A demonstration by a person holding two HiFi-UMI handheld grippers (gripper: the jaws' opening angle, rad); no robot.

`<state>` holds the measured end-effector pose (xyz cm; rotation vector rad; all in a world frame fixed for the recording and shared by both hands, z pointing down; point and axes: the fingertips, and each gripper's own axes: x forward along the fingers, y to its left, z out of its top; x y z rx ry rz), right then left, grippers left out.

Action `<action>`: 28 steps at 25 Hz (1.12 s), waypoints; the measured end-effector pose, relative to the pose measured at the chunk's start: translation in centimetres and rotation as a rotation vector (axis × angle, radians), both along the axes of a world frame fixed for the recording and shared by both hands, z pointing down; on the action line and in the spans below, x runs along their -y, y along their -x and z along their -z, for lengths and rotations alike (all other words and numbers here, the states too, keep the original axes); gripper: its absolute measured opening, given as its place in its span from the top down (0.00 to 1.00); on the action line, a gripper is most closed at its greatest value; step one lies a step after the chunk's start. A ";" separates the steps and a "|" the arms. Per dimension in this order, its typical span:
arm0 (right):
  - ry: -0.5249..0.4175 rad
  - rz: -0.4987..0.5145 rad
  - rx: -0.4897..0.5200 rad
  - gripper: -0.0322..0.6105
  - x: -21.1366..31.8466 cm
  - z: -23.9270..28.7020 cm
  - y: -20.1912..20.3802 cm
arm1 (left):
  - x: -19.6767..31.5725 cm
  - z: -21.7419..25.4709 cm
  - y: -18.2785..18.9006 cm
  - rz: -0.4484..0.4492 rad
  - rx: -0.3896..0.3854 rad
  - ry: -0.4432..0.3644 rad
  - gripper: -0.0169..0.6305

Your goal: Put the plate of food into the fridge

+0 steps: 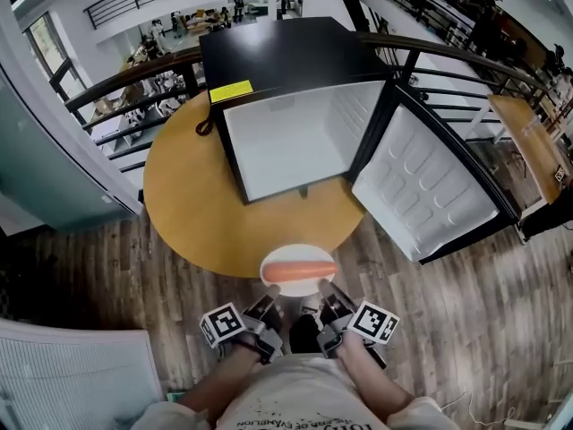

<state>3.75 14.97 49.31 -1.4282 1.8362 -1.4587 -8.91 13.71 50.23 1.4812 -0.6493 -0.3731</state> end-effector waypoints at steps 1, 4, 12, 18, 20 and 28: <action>0.000 0.006 0.003 0.88 1.0 0.1 -0.4 | 0.9 0.0 -0.4 0.006 0.007 0.005 0.92; -0.007 0.022 0.014 0.88 4.1 0.4 -1.7 | 3.8 0.3 -1.7 0.025 0.014 -0.002 0.92; -0.011 0.076 0.030 0.88 10.2 0.5 -5.0 | 9.2 0.6 -5.2 0.082 0.004 -0.014 0.92; -0.007 0.121 0.026 0.88 13.0 0.0 -6.9 | 11.4 0.1 -7.1 0.125 -0.014 -0.023 0.92; -0.007 0.131 0.021 0.88 13.6 -0.1 -7.3 | 11.9 -0.1 -7.4 0.140 -0.006 -0.011 0.92; -0.005 0.151 0.046 0.88 14.7 -0.1 -7.0 | 12.7 -0.4 -7.0 0.164 0.022 0.005 0.92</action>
